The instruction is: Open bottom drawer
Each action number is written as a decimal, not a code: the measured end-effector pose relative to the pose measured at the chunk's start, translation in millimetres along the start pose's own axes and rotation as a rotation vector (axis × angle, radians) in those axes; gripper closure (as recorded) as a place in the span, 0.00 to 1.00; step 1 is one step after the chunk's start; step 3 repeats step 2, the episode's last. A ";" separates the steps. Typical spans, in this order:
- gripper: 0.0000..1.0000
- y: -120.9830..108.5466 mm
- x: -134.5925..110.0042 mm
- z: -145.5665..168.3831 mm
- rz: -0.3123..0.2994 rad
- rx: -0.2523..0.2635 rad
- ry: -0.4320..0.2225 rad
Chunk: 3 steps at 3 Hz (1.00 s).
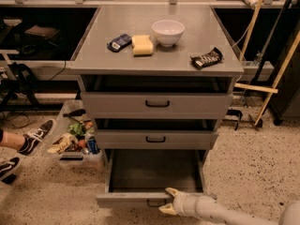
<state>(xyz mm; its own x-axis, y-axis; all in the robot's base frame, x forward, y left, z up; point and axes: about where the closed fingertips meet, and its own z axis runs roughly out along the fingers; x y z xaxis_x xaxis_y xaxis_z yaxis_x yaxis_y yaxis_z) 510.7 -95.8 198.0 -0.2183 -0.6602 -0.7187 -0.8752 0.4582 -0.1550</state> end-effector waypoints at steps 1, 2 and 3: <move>0.00 0.0 0.0 0.0 0.000 0.000 0.000; 0.00 0.0 0.0 0.0 0.000 0.000 0.000; 0.00 0.0 0.0 0.0 0.000 0.000 0.000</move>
Offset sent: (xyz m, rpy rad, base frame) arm 0.0000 0.0000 0.0000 0.0000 0.0000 0.0000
